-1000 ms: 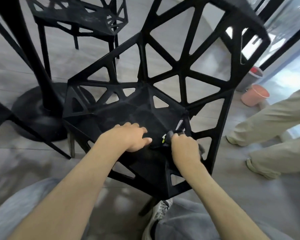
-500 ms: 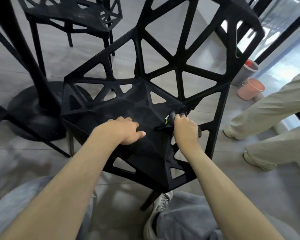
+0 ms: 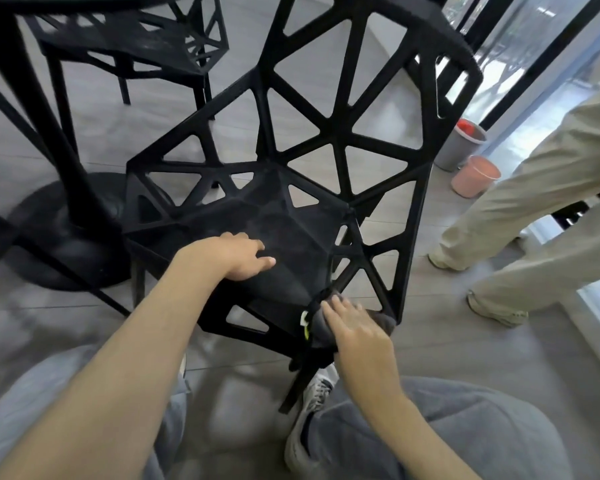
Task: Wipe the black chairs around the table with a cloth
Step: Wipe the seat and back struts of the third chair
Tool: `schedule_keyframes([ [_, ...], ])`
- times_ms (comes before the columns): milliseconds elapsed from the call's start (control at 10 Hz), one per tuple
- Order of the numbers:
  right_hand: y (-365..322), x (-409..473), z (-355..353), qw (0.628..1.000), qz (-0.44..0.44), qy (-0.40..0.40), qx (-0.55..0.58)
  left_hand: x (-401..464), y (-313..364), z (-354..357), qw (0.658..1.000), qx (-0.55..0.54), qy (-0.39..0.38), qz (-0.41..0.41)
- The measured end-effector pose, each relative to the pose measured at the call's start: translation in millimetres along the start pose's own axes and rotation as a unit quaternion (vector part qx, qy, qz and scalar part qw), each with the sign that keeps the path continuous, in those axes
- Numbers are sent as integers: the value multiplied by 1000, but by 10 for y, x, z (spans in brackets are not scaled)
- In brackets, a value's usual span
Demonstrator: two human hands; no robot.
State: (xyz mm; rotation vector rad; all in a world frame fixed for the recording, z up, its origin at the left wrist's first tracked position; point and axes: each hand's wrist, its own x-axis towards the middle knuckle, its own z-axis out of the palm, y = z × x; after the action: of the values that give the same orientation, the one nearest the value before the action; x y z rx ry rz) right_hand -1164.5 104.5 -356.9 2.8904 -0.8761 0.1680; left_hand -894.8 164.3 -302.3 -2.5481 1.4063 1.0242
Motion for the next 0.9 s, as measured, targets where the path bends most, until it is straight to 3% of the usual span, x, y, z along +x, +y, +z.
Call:
schedule_keyframes([
  [100, 54, 129, -13, 998, -25, 6, 53, 19, -8, 10, 1000, 0, 4, -2],
  [300, 355, 1063, 48, 994, 63, -71, 60, 91, -4, 48, 1000, 4, -1, -4],
  [400, 315, 1054, 134, 992, 104, -44, 63, 111, -33, 33, 1000, 3, 6, -4],
  [700, 16, 524, -12, 998, 33, -35, 37, 22, -314, 67, 999, -1, 35, -16],
  [900, -275, 380, -90, 999, 38, 9, -18, -177, -746, 120, 988, -24, 145, -52],
])
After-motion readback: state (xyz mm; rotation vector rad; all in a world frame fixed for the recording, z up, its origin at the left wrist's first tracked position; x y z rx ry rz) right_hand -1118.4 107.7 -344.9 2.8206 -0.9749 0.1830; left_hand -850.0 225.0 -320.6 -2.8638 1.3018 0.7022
